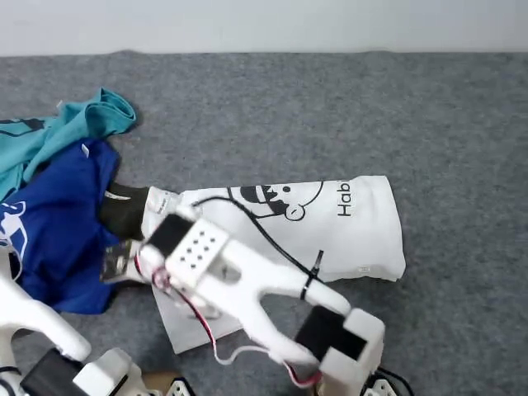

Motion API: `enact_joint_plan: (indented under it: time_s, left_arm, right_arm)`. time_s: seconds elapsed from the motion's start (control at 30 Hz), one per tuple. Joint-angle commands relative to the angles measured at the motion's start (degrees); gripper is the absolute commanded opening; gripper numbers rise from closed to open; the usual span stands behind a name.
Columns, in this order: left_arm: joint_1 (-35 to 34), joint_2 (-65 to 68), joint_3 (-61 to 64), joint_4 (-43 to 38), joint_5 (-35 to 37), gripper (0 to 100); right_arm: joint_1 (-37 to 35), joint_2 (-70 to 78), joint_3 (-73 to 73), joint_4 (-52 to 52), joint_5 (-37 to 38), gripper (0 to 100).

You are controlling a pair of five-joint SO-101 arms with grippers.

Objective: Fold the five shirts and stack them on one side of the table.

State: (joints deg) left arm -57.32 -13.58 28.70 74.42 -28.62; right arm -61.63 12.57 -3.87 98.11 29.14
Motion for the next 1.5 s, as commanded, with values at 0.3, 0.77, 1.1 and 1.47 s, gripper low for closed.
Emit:
enact_joint_plan:
  time_s: [0.3, 0.77, 1.1, 1.47]
  left_arm:
    - [0.35, -2.20, -0.04, -1.23, -0.79, 1]
    - [0.35, -2.20, 0.04, -0.97, -0.79, 1]
    - [0.18, -2.20, 2.24, -1.23, -0.88, 1]
    - [0.26, -2.20, 2.24, -1.32, -0.97, 1]
  right_arm:
    - [-6.11, -11.30, 23.30, -17.10, -0.79, 25.7]
    - [-6.55, -3.56, 30.77, -31.34, -0.53, 27.0]
    - [-6.20, 2.51, 22.86, -29.14, -0.35, 9.2]
    - [-1.19, -1.89, 16.00, -21.49, -0.26, 1.3]
